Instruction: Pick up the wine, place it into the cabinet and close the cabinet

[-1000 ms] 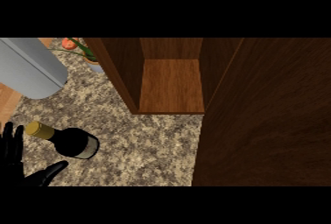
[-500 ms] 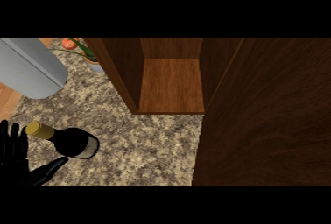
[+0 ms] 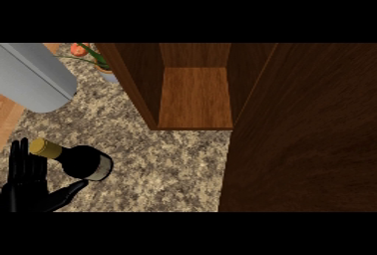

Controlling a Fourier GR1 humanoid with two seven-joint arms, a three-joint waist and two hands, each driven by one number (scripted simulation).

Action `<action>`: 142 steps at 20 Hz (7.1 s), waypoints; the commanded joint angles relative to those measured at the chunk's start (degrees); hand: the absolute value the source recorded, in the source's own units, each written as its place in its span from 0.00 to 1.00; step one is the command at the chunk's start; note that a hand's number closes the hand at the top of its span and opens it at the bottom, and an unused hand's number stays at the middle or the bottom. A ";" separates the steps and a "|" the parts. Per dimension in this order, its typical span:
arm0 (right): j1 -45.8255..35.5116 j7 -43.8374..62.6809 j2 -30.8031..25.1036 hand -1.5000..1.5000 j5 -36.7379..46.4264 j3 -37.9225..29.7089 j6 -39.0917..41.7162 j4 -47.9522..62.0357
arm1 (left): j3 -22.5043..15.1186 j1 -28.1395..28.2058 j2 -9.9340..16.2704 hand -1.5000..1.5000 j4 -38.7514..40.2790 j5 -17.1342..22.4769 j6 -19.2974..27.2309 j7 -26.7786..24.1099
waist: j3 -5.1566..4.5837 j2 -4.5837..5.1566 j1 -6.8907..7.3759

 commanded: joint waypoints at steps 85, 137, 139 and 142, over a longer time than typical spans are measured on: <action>-0.22 6.89 1.18 0.00 -1.53 -1.54 0.71 -8.82 | -19.70 -15.58 1.60 1.00 -11.32 -5.59 -7.80 11.22 | 0.02 -0.11 -0.14; -0.79 7.42 0.96 0.00 -2.21 -3.30 2.84 -8.45 | -40.07 -41.08 -0.55 1.00 21.67 0.09 28.20 -4.53 | -0.02 0.03 -0.43; -1.32 5.82 1.63 0.00 -0.46 -2.13 2.72 -6.43 | -40.73 -43.91 -1.72 1.00 22.75 -2.64 31.28 -2.90 | 0.00 0.02 -0.33; -1.45 2.13 1.07 0.00 -3.92 -5.73 4.05 -3.29 | -42.51 -44.96 -1.73 1.00 26.98 0.98 31.98 -6.88 | 0.01 0.15 -0.58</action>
